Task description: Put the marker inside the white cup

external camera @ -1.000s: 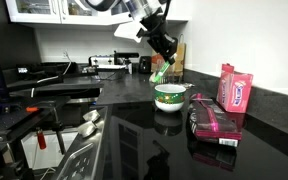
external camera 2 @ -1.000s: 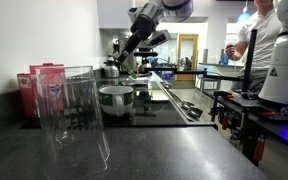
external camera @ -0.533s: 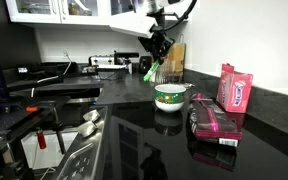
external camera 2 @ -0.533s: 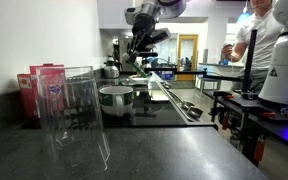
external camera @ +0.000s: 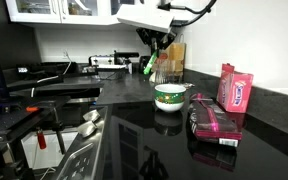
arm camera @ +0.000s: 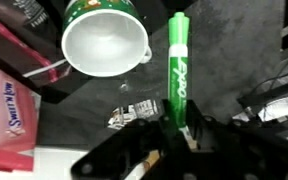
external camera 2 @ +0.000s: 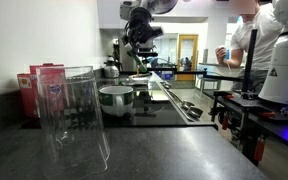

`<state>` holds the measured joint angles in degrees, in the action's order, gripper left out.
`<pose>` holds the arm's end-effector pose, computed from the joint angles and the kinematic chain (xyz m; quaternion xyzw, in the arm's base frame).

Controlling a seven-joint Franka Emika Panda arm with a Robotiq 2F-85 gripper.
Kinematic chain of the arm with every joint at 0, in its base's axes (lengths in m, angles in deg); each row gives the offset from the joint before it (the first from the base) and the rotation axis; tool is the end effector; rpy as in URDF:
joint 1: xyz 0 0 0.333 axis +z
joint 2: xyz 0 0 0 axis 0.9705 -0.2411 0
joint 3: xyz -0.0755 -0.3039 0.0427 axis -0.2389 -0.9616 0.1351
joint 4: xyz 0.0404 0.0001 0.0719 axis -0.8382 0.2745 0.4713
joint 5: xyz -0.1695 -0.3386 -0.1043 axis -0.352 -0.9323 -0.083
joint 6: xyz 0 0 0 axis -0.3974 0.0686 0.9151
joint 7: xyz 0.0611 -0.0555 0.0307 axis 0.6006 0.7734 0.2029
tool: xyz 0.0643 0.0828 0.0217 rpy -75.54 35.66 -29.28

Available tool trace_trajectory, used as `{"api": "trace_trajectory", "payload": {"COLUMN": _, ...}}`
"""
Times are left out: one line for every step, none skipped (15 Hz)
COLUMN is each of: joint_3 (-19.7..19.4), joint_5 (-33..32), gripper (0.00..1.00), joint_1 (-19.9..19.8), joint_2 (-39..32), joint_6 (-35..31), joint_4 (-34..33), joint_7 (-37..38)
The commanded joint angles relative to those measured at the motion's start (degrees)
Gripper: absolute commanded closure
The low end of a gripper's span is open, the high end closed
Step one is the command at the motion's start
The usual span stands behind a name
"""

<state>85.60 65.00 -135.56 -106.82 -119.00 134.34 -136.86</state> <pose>0.5829 -0.0383 0.3135 -0.8398 -0.4306 -0.2206 0.2464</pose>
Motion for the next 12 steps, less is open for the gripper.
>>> {"api": "trace_trajectory", "payload": {"joint_3": -6.6, "joint_5": 2.4, "gripper": 0.95, "joint_1": 5.1, "joint_2": -2.9, "joint_6": 10.2, "joint_4": -6.8, "joint_7": -7.7}}
{"api": "trace_trajectory", "payload": {"joint_3": -8.7, "joint_5": 2.9, "gripper": 0.95, "joint_1": 6.7, "joint_2": -2.2, "joint_6": 13.1, "joint_4": -8.2, "joint_7": -8.9}}
{"api": "trace_trajectory", "payload": {"joint_3": -11.6, "joint_5": 3.0, "gripper": 0.95, "joint_1": 9.1, "joint_2": -3.5, "joint_6": 15.7, "joint_4": -10.4, "joint_7": -11.1}}
{"api": "trace_trajectory", "payload": {"joint_3": -14.5, "joint_5": 3.0, "gripper": 0.95, "joint_1": 11.6, "joint_2": -5.1, "joint_6": 18.5, "joint_4": -12.8, "joint_7": -13.2}}
{"api": "trace_trajectory", "payload": {"joint_3": -17.2, "joint_5": 3.3, "gripper": 0.95, "joint_1": 14.1, "joint_2": -4.5, "joint_6": 21.0, "joint_4": -14.2, "joint_7": -14.5}}
{"api": "trace_trajectory", "payload": {"joint_3": -20.3, "joint_5": 3.7, "gripper": 0.95, "joint_1": 17.0, "joint_2": -5.9, "joint_6": 23.1, "joint_4": -16.5, "joint_7": -15.9}}
{"api": "trace_trajectory", "payload": {"joint_3": -23.3, "joint_5": 4.4, "gripper": 0.95, "joint_1": 20.0, "joint_2": -8.0, "joint_6": 24.9, "joint_4": -19.2, "joint_7": -17.6}}
{"api": "trace_trajectory", "payload": {"joint_3": -26.0, "joint_5": 5.3, "gripper": 0.95, "joint_1": 23.0, "joint_2": -7.6, "joint_6": 26.2, "joint_4": -20.7, "joint_7": -17.8}}
{"api": "trace_trajectory", "payload": {"joint_3": -29.0, "joint_5": 6.4, "gripper": 0.95, "joint_1": 26.0, "joint_2": -9.6, "joint_6": 27.7, "joint_4": -23.3, "joint_7": -18.8}}
{"api": "trace_trajectory", "payload": {"joint_3": -31.5, "joint_5": 7.7, "gripper": 0.95, "joint_1": 28.9, "joint_2": -10.7, "joint_6": 28.8, "joint_4": -25.6, "joint_7": -19.3}}
{"api": "trace_trajectory", "payload": {"joint_3": -33.9, "joint_5": 8.7, "gripper": 0.95, "joint_1": 31.4, "joint_2": -10.8, "joint_6": 29.6, "joint_4": -27.1, "joint_7": -19.6}}
{"api": "trace_trajectory", "payload": {"joint_3": -36.0, "joint_5": 9.7, "gripper": 0.95, "joint_1": 33.6, "joint_2": -13.6, "joint_6": 30.9, "joint_4": -30.1, "joint_7": -20.8}}
